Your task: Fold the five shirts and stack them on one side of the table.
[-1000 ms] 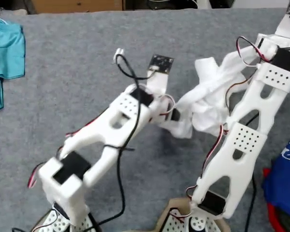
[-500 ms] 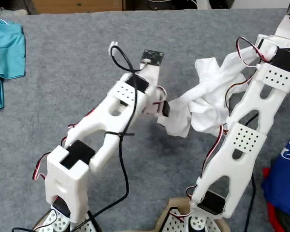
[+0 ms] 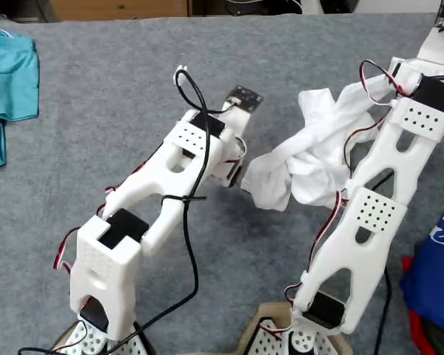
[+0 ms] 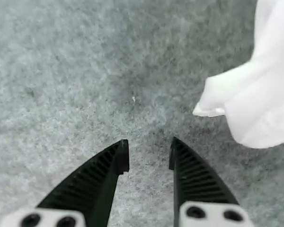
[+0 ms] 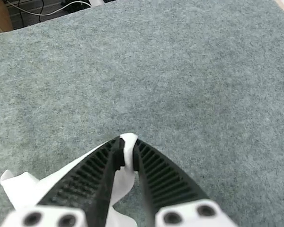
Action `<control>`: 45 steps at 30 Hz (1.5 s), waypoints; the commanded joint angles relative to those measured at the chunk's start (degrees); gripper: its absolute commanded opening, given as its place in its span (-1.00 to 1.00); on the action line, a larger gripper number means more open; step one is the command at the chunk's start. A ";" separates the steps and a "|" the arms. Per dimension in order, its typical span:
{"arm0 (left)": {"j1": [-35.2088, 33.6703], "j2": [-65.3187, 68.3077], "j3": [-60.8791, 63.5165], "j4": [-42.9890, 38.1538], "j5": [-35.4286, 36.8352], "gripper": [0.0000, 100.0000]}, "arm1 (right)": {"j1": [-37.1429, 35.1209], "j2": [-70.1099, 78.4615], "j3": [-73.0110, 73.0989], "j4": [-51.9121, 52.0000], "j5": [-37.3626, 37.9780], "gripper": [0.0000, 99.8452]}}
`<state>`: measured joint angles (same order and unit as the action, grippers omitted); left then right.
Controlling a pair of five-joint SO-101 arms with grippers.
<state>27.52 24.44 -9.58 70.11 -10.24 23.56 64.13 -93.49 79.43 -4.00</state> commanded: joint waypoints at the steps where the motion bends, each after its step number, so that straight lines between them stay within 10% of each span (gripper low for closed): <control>1: 1.58 -0.22 -4.13 -0.97 -0.44 -0.73 | -1.27 -0.48 -1.89 -1.41 0.62 -0.99; 37: 4.92 14.73 -22.51 3.87 12.40 -0.42 | -1.27 -0.40 -1.89 -1.41 0.62 -0.99; 45: 3.16 14.81 -37.98 15.56 13.80 -0.42 | -1.36 -0.40 -1.89 -1.41 0.62 -0.99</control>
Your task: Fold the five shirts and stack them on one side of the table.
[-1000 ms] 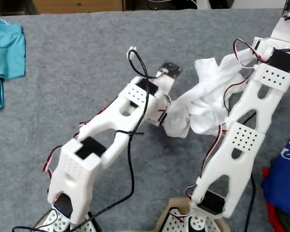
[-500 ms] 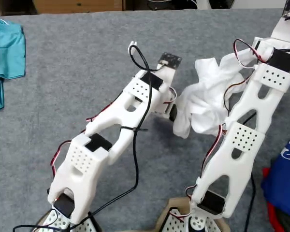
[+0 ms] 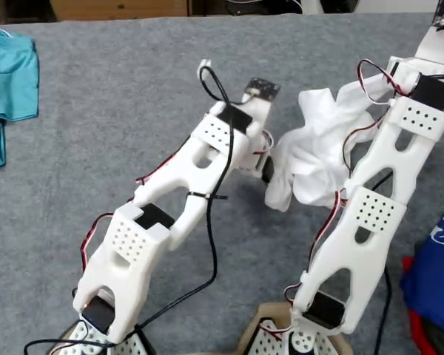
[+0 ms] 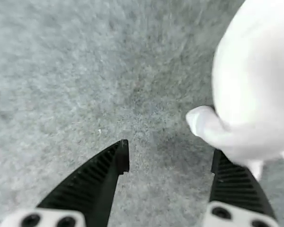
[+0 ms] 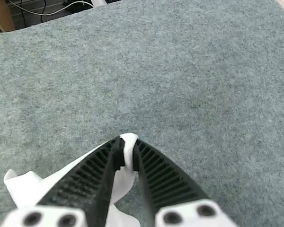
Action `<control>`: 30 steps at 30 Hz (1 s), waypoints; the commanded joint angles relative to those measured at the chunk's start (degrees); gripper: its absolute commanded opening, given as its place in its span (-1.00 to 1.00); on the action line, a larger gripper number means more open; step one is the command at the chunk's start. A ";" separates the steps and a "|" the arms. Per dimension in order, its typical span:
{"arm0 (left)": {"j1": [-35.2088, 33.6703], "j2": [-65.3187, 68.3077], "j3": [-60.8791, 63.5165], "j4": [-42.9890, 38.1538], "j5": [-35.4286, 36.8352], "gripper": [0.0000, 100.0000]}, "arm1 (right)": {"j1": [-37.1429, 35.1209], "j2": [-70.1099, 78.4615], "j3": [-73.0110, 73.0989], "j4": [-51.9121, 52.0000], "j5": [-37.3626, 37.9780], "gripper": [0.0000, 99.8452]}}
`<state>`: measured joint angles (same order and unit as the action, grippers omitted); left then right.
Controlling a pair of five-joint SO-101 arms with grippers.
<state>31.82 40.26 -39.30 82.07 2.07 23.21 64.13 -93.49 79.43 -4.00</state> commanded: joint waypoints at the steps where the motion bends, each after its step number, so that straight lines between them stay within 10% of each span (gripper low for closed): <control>1: -1.32 -1.01 -10.46 5.10 2.11 -0.42 | -1.01 -0.40 -1.89 -1.41 0.62 -0.99; 30: 1.76 10.15 -12.40 5.71 2.20 -0.63 | -2.42 1.19 -1.89 -1.41 0.62 -0.99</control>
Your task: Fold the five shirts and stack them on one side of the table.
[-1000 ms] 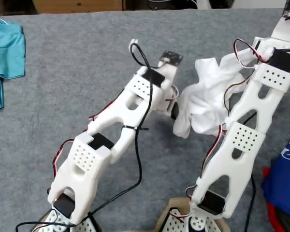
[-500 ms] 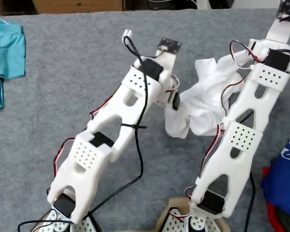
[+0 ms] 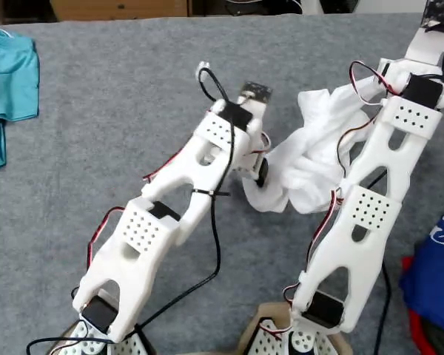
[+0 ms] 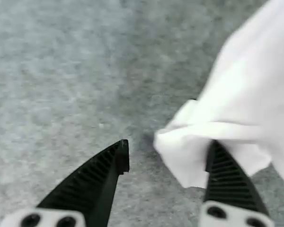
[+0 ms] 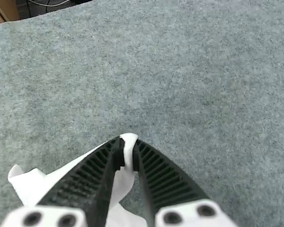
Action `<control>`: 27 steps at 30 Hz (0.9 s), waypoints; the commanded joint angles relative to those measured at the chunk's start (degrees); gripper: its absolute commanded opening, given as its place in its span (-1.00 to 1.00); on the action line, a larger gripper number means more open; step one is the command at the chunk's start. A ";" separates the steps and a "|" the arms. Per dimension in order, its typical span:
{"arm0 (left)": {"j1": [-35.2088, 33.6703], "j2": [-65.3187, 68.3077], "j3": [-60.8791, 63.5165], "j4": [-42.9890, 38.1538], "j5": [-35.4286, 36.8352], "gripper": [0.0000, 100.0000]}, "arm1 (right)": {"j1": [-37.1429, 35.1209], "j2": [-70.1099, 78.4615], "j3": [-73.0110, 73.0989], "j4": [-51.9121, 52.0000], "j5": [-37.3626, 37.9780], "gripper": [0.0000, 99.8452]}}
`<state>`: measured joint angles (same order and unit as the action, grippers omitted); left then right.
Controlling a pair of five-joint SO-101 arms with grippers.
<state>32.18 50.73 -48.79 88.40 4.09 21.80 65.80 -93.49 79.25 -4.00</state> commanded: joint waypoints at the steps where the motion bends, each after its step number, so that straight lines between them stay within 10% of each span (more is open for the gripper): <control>1: 1.49 -0.04 -3.52 -0.62 0.18 -0.71 | -1.01 -0.48 -1.89 -1.23 0.62 -0.99; 13: 0.97 0.13 -16.18 5.36 0.09 -0.96 | -1.01 -0.75 -1.98 -1.23 0.62 -0.99; 27: -17.32 -3.74 -40.35 12.66 -5.27 -0.96 | -1.10 -0.84 -1.98 -0.88 0.53 -0.99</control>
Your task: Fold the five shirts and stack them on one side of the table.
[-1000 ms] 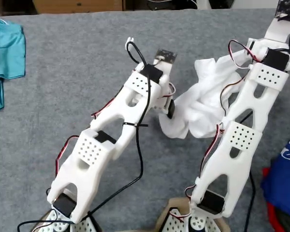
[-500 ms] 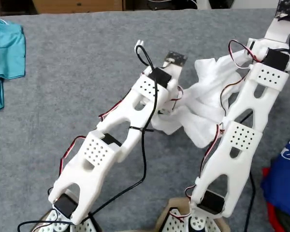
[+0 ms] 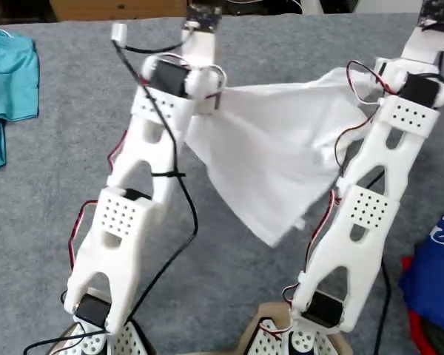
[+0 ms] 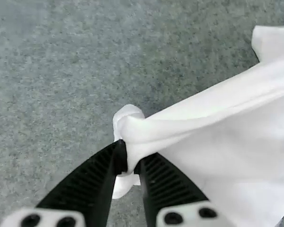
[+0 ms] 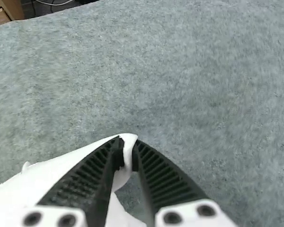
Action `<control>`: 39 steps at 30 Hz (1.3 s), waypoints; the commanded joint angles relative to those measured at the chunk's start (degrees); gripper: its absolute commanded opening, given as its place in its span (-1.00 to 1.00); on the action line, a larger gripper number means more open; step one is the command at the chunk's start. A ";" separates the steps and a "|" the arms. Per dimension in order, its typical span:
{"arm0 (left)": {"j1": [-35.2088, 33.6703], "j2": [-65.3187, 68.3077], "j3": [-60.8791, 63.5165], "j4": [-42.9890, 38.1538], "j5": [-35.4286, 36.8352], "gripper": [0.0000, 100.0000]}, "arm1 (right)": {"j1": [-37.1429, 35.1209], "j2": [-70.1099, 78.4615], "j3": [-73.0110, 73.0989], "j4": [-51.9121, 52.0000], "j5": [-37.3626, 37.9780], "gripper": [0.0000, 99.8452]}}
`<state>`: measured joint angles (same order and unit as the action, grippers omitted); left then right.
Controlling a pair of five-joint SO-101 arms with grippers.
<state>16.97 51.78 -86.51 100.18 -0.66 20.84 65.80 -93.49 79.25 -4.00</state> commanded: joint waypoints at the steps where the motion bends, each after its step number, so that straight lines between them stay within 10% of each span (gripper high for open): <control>1: -1.93 -6.02 -0.97 0.88 -0.53 -0.96 | -0.13 -0.84 -1.98 -0.88 0.53 -0.99; 18: 18.55 -10.42 42.46 0.62 -0.53 -0.78 | 0.31 -0.84 -1.98 -1.05 0.62 -0.99; 23: 15.30 -11.30 41.32 0.62 5.19 -0.45 | 0.22 -0.84 -1.98 -1.05 0.62 -0.99; 39: 5.80 -13.76 30.95 0.62 3.78 -0.45 | -0.04 -0.84 -1.98 -0.97 0.62 -0.99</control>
<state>21.54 42.29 -52.84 100.26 4.35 21.01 65.80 -93.49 79.25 -4.00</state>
